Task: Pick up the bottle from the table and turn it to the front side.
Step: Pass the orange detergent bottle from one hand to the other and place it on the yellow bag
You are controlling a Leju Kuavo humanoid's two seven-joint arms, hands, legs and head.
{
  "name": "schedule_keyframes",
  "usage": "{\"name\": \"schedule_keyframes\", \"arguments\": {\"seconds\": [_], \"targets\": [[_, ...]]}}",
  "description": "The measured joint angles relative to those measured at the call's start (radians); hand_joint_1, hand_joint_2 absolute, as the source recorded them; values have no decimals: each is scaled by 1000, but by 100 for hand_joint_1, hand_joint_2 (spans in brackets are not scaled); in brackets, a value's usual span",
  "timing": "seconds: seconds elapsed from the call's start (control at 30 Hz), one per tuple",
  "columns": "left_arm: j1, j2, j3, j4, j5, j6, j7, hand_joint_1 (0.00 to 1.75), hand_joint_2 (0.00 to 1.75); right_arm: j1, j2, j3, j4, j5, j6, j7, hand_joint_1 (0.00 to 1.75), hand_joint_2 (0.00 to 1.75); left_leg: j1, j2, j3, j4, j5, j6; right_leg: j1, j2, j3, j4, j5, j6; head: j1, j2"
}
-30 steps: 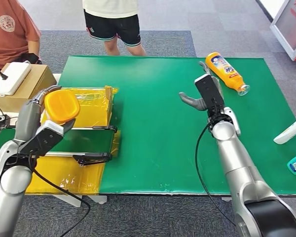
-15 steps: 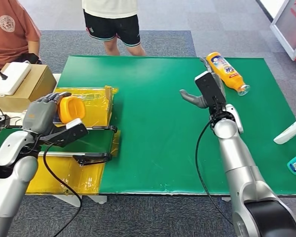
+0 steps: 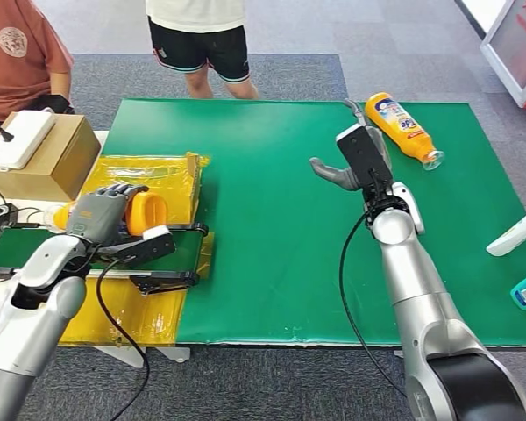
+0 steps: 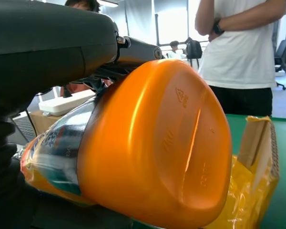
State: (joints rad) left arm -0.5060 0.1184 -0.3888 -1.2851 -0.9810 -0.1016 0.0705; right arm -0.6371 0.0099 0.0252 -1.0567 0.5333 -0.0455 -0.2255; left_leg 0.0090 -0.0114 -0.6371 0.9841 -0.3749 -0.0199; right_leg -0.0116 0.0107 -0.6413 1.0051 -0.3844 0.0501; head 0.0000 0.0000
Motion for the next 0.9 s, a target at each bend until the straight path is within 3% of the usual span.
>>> {"name": "schedule_keyframes", "arguments": {"seconds": [0.3, 0.57, 0.6, 0.7, 0.73, 0.9], "targets": [[110, 30, -36, -134, -86, 3, 58, 175, 175, 21, 0, -17, -3, 8, -3, 0, 0, 175, 0, 0, 0, 0, 0, 0, 0, 0, 0, 0, 0, 0, 0, 0], [135, 61, -41, -182, -91, -57, 83, 175, 175, 24, 0, -21, -27, 21, 4, 19, 0, 175, 0, 0, 0, 0, 1, -1, 0, 0, 0, 0, 0, 0, 0, 0], [136, 64, -41, -182, -89, -60, 83, 156, 175, 24, 0, -21, -29, 21, 5, 20, 0, 175, 0, 0, 0, 0, 1, -1, 0, 0, 0, 1, 0, 0, 0, 0], [140, 72, -40, -182, -85, -63, 85, 30, 175, 24, 1, -21, -31, 22, 7, 20, 0, 175, 0, 0, 0, 0, 1, -1, 0, 0, 0, 1, 0, 0, 0, 0], [143, 75, -38, -182, -85, -62, 86, 5, 175, 25, 1, -21, -31, 22, 8, 19, 0, 175, 0, 0, 0, 0, 1, -1, 0, 0, 0, 1, 0, 0, 0, 0], [161, 82, -26, -181, -86, -58, 88, 0, 175, 27, 2, -21, -32, 25, 10, 11, 0, 175, 0, 0, 0, 0, 1, -1, 0, 0, 0, 1, 0, 0, 0, 0]]}}
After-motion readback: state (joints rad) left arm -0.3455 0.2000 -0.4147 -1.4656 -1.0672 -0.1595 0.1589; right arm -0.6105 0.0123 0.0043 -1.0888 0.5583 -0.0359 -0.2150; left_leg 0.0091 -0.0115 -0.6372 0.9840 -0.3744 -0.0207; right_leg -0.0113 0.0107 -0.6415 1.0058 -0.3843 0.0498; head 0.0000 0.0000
